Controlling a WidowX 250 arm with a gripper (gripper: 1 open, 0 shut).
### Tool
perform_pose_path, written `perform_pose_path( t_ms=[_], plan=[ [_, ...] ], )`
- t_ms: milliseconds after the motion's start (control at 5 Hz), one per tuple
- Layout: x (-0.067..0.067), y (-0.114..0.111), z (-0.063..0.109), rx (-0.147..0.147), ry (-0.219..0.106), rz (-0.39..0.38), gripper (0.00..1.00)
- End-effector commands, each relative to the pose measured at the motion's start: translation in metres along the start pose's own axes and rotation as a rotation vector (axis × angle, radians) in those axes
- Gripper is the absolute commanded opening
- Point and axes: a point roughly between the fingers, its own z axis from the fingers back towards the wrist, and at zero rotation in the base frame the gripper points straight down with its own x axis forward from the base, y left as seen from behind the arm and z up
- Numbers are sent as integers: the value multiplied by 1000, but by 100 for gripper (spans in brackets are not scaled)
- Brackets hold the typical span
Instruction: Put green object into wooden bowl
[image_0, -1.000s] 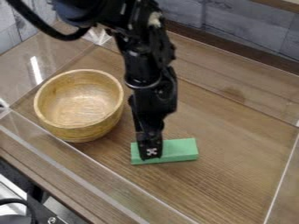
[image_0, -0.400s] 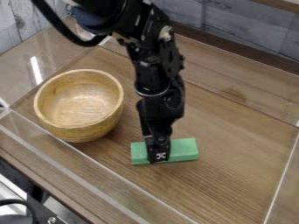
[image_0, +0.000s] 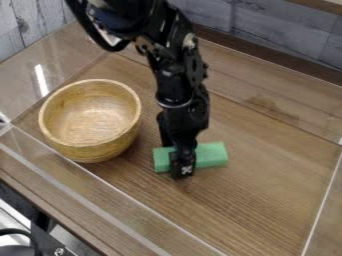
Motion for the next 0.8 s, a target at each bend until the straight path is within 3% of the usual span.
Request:
perform_pose_path(
  t_ms=[0, 200, 400, 600],
  plan=[
    [15, 5, 10, 24, -24, -8, 0],
    [24, 3, 18, 24, -30, -17, 0],
    [19, 11, 38, 49, -40, 84, 0],
    [13, 21, 70, 100, -58, 204, 0]
  ],
)
